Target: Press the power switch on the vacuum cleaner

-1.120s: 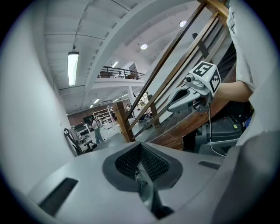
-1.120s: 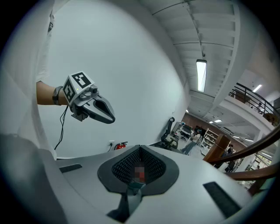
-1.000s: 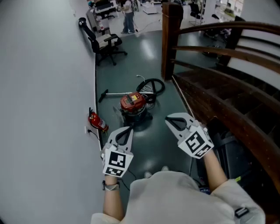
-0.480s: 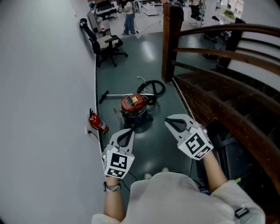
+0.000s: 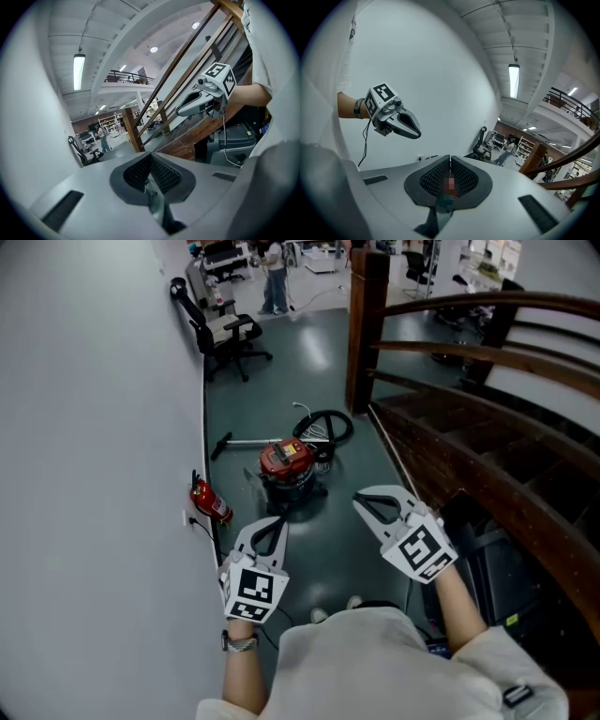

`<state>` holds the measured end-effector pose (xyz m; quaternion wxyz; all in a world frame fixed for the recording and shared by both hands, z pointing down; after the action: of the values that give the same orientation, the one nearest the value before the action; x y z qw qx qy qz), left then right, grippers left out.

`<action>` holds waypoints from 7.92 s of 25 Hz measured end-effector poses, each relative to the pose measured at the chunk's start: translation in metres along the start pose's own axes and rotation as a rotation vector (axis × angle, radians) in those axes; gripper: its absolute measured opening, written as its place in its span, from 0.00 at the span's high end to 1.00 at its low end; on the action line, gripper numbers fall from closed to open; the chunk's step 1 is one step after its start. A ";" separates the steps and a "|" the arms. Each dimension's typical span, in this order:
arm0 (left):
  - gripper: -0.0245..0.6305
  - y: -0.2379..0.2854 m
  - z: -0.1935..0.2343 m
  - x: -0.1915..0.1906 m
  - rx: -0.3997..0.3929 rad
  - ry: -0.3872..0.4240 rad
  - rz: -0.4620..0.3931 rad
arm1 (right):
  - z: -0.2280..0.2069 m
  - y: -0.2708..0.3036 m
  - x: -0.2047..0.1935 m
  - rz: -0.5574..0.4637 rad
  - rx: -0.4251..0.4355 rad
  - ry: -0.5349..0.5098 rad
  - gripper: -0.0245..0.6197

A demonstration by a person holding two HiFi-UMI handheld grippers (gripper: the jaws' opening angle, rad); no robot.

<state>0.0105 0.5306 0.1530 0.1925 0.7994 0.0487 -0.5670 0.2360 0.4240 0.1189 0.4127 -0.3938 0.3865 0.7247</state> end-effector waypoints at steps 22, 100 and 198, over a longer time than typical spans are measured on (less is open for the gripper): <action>0.96 0.005 0.044 -0.012 -0.007 0.040 -0.007 | 0.006 0.043 0.005 0.003 -0.009 0.008 0.91; 0.96 0.351 0.174 -0.001 0.035 -0.078 0.162 | -0.311 0.237 -0.137 0.010 0.186 0.111 0.91; 0.96 0.531 0.298 -0.271 -0.245 -0.227 0.277 | -0.288 0.459 -0.343 0.238 0.087 0.349 0.91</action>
<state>-0.1921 -0.0286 0.4535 0.3687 0.6999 -0.0153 -0.6115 0.0144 -0.0976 0.4195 0.2679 -0.4466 0.5267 0.6719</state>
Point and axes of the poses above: the fingertips, and each gripper's own axes: y forward along the fingers, z to its left, x out of its top, the point moved 10 cm from there along -y, backward along the fingers, and after that the axes turned 7 degrees about -z, right-handed, at the moved point
